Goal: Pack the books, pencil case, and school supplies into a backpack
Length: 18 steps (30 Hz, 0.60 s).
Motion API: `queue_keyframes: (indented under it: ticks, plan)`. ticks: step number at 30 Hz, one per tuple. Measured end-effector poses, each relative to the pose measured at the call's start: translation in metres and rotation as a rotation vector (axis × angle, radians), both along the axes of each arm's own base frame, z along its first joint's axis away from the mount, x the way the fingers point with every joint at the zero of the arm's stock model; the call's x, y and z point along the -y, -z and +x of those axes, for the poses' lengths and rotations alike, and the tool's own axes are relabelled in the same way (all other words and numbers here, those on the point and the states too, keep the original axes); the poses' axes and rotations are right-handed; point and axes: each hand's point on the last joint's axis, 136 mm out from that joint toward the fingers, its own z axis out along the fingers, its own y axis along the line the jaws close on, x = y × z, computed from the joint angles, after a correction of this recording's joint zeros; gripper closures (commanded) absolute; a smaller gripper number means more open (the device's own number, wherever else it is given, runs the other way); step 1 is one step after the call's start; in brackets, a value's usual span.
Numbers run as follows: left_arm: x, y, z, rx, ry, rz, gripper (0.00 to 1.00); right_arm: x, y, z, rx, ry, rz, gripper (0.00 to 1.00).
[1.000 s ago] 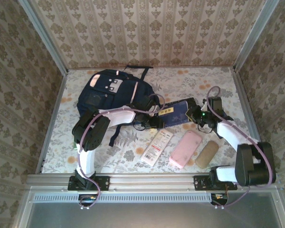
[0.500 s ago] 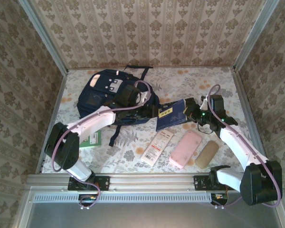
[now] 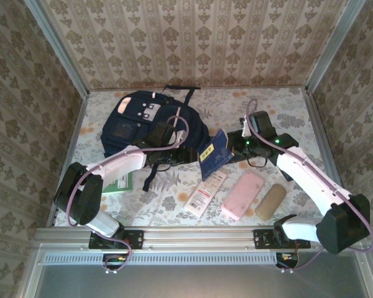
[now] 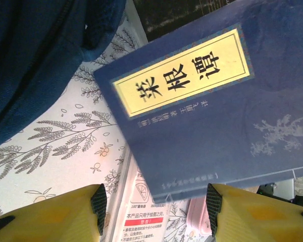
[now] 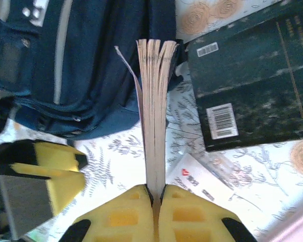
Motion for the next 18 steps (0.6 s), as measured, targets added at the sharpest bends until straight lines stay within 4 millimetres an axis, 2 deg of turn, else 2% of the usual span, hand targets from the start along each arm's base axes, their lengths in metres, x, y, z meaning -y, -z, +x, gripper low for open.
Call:
queue_keyframes:
  ticks: [2, 8, 14, 18]
  plan:
    - [-0.004, 0.002, 0.000, 0.004, -0.009, 0.001, 0.43, -0.002, -0.004, 0.001, 0.003, -0.025, -0.079, 1.00]
    - [-0.021, 0.016, 0.000, -0.010, -0.047, 0.018, 0.43, -0.026, -0.019, -0.006, 0.054, -0.156, -0.279, 0.98]
    - [-0.031, 0.013, 0.003, 0.003, -0.074, 0.009, 0.42, -0.030, 0.007, -0.010, 0.005, -0.218, -0.413, 0.90]
    - [-0.031, 0.010, 0.003, 0.016, -0.075, -0.001, 0.43, -0.036, 0.008, -0.009, 0.015, -0.240, -0.436, 0.82]
